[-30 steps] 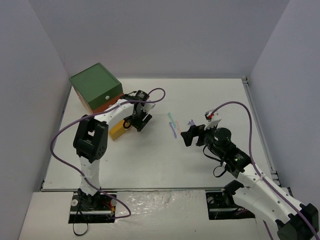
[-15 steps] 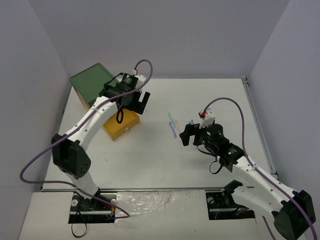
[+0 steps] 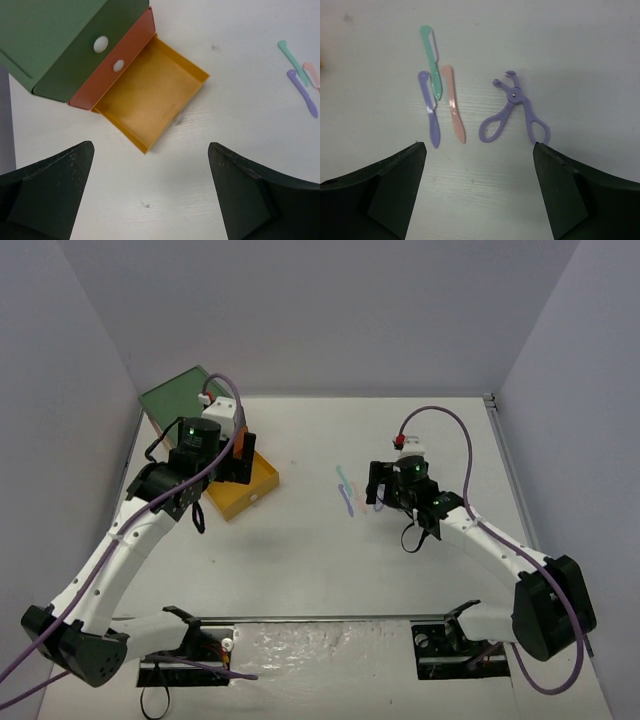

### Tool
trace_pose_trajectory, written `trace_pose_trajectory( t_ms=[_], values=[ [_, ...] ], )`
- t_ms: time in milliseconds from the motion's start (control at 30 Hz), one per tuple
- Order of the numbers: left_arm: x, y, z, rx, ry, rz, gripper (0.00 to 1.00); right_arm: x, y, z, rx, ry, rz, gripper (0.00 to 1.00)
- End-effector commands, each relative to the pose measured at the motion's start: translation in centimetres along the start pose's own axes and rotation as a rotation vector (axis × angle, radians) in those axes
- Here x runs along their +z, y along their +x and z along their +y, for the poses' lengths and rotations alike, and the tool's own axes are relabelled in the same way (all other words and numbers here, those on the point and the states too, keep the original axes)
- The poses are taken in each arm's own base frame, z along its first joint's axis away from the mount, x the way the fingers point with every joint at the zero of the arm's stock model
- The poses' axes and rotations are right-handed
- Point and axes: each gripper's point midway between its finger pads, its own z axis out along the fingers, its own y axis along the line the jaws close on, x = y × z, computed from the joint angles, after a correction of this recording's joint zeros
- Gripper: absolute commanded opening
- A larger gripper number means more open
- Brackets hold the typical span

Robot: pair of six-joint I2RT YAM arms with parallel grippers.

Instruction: Organize the makeup

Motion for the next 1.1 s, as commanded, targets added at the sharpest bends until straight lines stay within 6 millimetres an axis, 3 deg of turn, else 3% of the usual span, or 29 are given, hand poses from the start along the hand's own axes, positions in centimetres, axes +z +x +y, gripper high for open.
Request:
trace_pose_trajectory(
  t_ms=[0, 233, 400, 600, 1067],
  values=[
    [-0.5, -0.8, 0.9, -0.045, -0.034, -0.098, 0.97, 2.1, -3.2, -1.4, 0.006, 0.052, -0.030, 0.81],
    [-0.7, 0.5, 0.6, -0.051, -0.005, -0.101, 0.97, 5.3, -3.0, -4.7, 0.006, 0.091, 0.064, 0.70],
    [-0.6, 0.8, 0.1, -0.043, 0.021, -0.091, 0.97, 6.0, -0.9, -7.0, 0.017, 0.144, 0.128, 0.62],
    [-0.6, 0.8, -0.2, -0.042, 0.039, -0.092, 0.97, 6.3, 2.2, -6.9, 0.034, 0.122, 0.203, 0.59],
    [-0.1, 1.2, -0.3, -0.037, 0.040, -0.076, 0.97, 6.9, 5.3, -6.7, 0.040, 0.108, 0.315, 0.55]
  ],
)
